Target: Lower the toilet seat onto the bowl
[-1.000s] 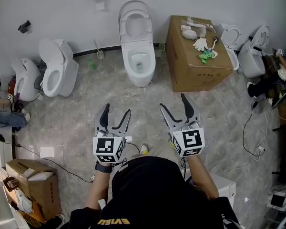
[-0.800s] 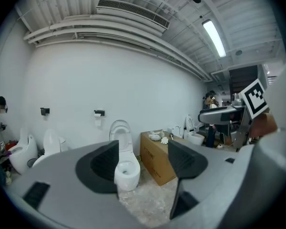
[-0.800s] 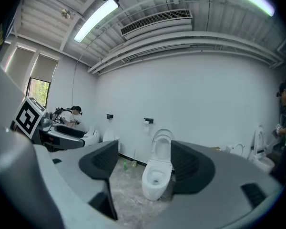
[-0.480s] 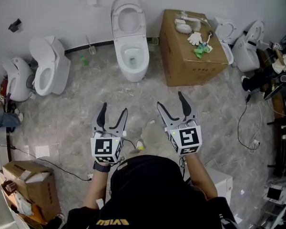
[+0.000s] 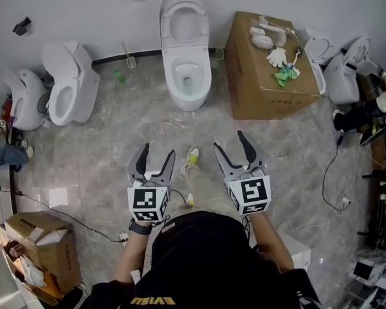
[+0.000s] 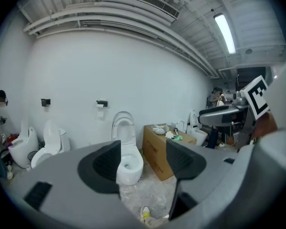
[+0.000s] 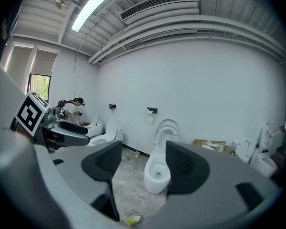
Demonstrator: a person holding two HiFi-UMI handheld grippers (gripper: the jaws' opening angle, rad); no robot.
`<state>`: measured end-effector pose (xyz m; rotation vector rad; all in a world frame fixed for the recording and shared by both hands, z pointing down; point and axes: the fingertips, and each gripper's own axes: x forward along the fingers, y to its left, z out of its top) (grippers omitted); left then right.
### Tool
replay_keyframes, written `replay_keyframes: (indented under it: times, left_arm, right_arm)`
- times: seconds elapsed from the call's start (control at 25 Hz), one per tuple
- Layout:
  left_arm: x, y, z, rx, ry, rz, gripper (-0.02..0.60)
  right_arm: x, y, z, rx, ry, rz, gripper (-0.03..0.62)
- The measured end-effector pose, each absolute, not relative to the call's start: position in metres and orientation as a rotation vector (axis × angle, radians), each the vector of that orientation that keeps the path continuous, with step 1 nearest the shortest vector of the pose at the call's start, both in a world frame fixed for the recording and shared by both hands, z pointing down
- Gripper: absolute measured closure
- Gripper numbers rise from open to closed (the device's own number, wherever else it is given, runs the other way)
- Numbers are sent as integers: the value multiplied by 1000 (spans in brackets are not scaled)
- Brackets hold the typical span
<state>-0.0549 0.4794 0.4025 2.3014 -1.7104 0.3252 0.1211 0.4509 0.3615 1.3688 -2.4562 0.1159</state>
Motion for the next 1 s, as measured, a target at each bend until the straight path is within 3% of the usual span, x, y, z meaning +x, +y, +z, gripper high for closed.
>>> replay_keyframes:
  times: [0.32, 0.8, 1.0]
  left_arm:
    - [-69, 370, 421, 2300, -1662, 434, 298]
    - [-104, 172, 377, 2319, -1739, 535, 298]
    - [-114, 137, 379, 2298, -1743, 514, 298]
  right_arm:
    - [119, 335, 382, 1414, -2418, 194, 307]
    - [116, 137, 381, 1483, -2438, 266, 306]
    - [97, 93, 384, 1422, -2452, 260, 307]
